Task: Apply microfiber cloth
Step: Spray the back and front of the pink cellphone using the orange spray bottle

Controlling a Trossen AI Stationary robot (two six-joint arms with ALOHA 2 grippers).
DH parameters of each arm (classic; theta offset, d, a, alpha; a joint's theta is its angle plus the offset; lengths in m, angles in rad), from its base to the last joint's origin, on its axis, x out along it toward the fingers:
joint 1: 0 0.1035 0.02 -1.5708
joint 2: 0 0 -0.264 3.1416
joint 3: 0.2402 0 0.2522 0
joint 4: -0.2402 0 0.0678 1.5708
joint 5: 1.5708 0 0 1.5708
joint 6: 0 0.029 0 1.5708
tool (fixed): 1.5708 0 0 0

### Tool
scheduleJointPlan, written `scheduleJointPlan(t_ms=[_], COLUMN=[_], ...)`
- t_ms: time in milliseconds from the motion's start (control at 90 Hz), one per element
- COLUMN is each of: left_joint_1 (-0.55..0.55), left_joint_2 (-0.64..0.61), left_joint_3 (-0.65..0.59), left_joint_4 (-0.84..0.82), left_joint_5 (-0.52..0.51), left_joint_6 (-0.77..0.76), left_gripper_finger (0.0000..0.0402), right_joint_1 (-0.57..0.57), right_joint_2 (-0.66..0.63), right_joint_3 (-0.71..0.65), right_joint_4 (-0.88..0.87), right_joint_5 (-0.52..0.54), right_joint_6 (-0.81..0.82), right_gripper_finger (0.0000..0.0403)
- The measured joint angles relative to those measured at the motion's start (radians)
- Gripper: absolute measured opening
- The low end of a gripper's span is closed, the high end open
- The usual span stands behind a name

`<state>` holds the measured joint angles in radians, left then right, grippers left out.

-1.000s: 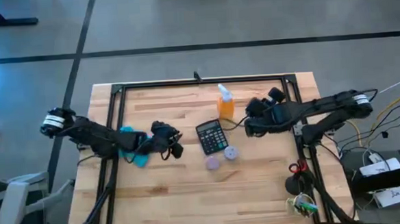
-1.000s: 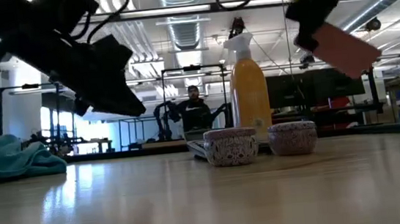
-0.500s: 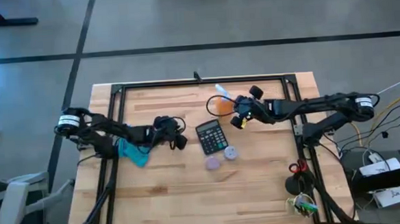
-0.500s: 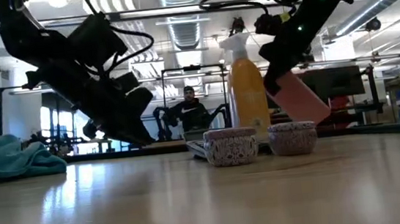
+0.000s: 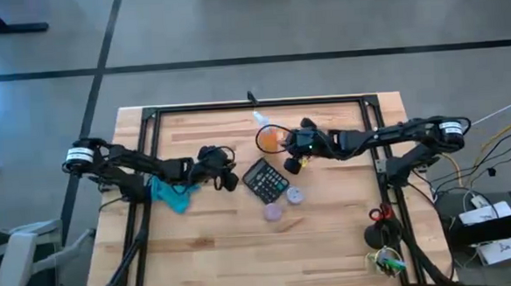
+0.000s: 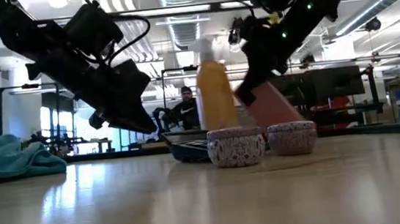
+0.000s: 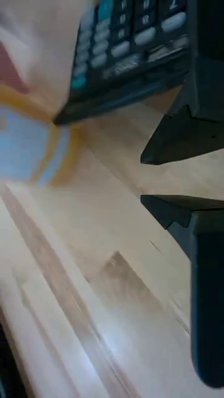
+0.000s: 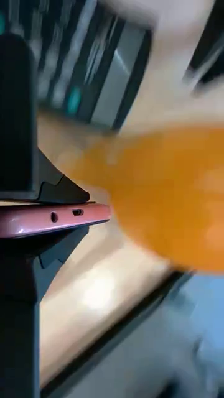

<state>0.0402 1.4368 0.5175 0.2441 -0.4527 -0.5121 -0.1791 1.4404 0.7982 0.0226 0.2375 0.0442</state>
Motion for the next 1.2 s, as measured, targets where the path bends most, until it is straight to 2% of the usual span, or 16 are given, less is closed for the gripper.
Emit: scheduleJointPlan(t_ms=[122,267,378,578,733,889,1122,1200], left_joint_1=[0.000,0.000,0.000,0.000,-0.002,-0.002,-0.001,-0.001], left_joint_2=[-0.015,-0.016,-0.016,-0.037,-0.111,-0.196,-0.282,-0.305], left_joint_3=[0.000,-0.002,-0.002,-0.002,0.000,0.000,-0.002,-0.002], left_joint_4=[-0.013,-0.016,-0.008,0.019,0.018,0.003,-0.016,-0.023], left_joint_5=[0.006,0.009,0.009,0.008,0.010,0.010,0.009,-0.041], left_joint_6=[0.023,0.041,0.055,0.097,0.152,0.190,0.406,0.462], left_gripper_finger=[0.0075,0.0075,0.0075,0.0075,0.0080,0.0109,0.0174,0.0188], right_joint_1=[-0.003,-0.005,-0.025,-0.042,-0.029,0.004,0.017,0.013], right_joint_2=[-0.020,-0.026,-0.009,0.062,0.120,0.122,0.076,0.069], right_joint_3=[0.021,0.033,0.032,0.033,0.033,0.032,0.033,0.033], right_joint_4=[-0.007,-0.002,0.073,0.167,0.213,0.221,0.184,0.157], right_joint_5=[0.006,0.119,0.146,0.115,0.034,-0.013,-0.008,0.004], right_joint_6=[-0.042,-0.108,-0.152,-0.211,-0.201,-0.202,-0.262,-0.272], right_gripper_finger=[0.0014,0.0014,0.0014,0.0014,0.0014,0.0014,0.0014,0.0014])
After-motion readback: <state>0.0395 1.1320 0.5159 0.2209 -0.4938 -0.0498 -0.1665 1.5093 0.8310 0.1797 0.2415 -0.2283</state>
